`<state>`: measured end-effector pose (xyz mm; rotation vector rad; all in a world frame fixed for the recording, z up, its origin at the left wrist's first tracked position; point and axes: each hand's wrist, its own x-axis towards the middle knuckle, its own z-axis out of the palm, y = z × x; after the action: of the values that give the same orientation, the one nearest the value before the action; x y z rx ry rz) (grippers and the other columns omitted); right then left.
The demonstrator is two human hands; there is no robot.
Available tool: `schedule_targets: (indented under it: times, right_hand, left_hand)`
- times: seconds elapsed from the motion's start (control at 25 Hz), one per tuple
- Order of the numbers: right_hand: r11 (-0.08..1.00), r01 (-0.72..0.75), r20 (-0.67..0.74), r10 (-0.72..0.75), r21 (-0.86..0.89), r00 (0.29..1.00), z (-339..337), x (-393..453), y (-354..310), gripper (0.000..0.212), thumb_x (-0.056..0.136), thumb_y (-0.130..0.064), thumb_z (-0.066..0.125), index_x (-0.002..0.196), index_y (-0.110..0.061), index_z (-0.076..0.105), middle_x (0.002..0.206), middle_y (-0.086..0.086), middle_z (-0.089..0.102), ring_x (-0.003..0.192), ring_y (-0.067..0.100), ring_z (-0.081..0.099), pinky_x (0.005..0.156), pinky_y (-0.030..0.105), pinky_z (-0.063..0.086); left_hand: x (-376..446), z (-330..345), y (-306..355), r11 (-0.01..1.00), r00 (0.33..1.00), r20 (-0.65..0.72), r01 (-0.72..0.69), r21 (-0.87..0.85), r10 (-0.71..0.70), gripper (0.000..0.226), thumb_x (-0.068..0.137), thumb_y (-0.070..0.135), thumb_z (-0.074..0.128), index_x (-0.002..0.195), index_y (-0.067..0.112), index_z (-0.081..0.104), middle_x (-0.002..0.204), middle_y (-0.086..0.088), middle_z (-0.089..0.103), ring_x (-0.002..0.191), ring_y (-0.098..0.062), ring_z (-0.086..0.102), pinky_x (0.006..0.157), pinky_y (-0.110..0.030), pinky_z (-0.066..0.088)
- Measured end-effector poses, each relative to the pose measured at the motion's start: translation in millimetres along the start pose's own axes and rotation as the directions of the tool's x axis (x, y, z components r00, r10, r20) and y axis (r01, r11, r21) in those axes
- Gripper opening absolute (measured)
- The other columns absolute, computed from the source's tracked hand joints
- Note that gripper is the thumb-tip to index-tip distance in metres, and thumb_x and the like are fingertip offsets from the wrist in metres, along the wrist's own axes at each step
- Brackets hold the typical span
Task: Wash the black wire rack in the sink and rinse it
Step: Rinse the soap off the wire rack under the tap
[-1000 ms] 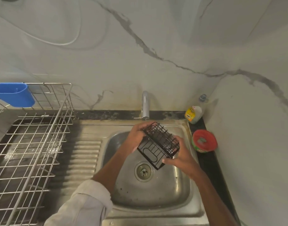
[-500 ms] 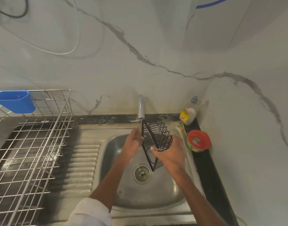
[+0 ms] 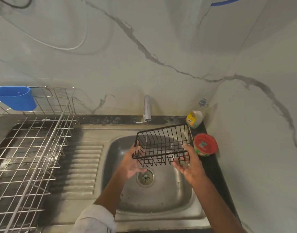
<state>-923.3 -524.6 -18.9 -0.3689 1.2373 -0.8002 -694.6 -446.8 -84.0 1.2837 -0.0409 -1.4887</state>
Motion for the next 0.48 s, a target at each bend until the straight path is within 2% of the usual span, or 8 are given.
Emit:
schedule_targets:
  times: [0.08,0.16,0.2,0.28,0.32,0.4,0.48]
  right_hand:
    - [0.998,-0.053,0.02,0.053,-0.028,0.998,-1,3,5,0.058,0.081,-0.042,0.084,0.131,-0.025,0.059,0.135,0.016,0.049,0.109,0.036,0.063,0.084,0.052,0.061]
    - [0.981,-0.074,-0.02,0.072,-0.18,0.997,-5,8,12,0.046,0.083,-0.05,0.081,0.117,-0.029,0.061,0.13,0.015,0.054,0.115,0.037,0.061,0.086,0.052,0.06]
    - [0.962,-0.09,-0.051,0.08,-0.26,0.996,-8,11,16,0.048,0.083,-0.053,0.08,0.117,-0.028,0.059,0.128,0.014,0.055,0.116,0.036,0.061,0.085,0.051,0.06]
    - [0.903,-0.08,-0.11,0.037,-0.423,0.993,-13,19,25,0.061,0.086,-0.053,0.077,0.132,-0.021,0.055,0.131,0.013,0.057,0.115,0.032,0.063,0.078,0.043,0.06]
    - [0.857,-0.03,-0.112,-0.032,-0.515,0.993,-13,21,29,0.062,0.088,-0.05,0.075,0.136,-0.018,0.053,0.13,0.011,0.058,0.114,0.03,0.063,0.076,0.038,0.058]
    - [0.698,0.157,-0.025,-0.243,-0.698,0.97,-9,21,35,0.052,0.087,-0.044,0.071,0.131,-0.019,0.058,0.118,0.003,0.059,0.111,0.026,0.059,0.079,0.032,0.049]
    - [0.562,0.297,0.1,-0.355,-0.772,0.93,1,19,33,0.046,0.09,-0.034,0.067,0.134,-0.02,0.061,0.123,0.0,0.06,0.118,0.024,0.058,0.088,0.028,0.043]
  left_hand:
    - [-5,6,7,0.998,0.999,-0.036,-0.03,-0.056,0.028,0.038,0.103,0.023,0.06,0.141,0.025,0.061,0.135,-0.018,0.065,0.118,-0.042,0.065,0.09,-0.065,0.055]
    - [-6,6,14,0.995,0.992,-0.078,-0.097,-0.01,0.096,0.037,0.104,0.017,0.054,0.14,0.022,0.06,0.127,-0.02,0.066,0.11,-0.041,0.067,0.088,-0.056,0.055]
    - [-4,3,17,0.991,0.988,-0.082,-0.133,0.009,0.133,0.04,0.103,0.013,0.052,0.141,0.026,0.06,0.124,-0.018,0.067,0.107,-0.039,0.067,0.09,-0.054,0.055]
    - [-3,-3,25,0.975,0.971,-0.101,-0.209,0.081,0.217,0.046,0.099,0.008,0.052,0.138,0.03,0.064,0.114,-0.012,0.072,0.097,-0.033,0.065,0.087,-0.05,0.053]
    - [-2,-6,29,0.962,0.959,-0.126,-0.239,0.13,0.256,0.05,0.098,0.007,0.055,0.14,0.032,0.064,0.115,-0.01,0.074,0.097,-0.031,0.064,0.089,-0.051,0.054]
    - [-5,-5,35,0.918,0.921,-0.184,-0.287,0.272,0.342,0.058,0.096,0.008,0.065,0.148,0.031,0.058,0.129,-0.005,0.07,0.113,-0.029,0.065,0.103,-0.054,0.052]
    - [-12,3,36,0.828,0.874,-0.185,-0.331,0.452,0.45,0.06,0.092,0.007,0.075,0.148,0.02,0.055,0.131,0.006,0.065,0.122,-0.02,0.062,0.11,-0.043,0.046]
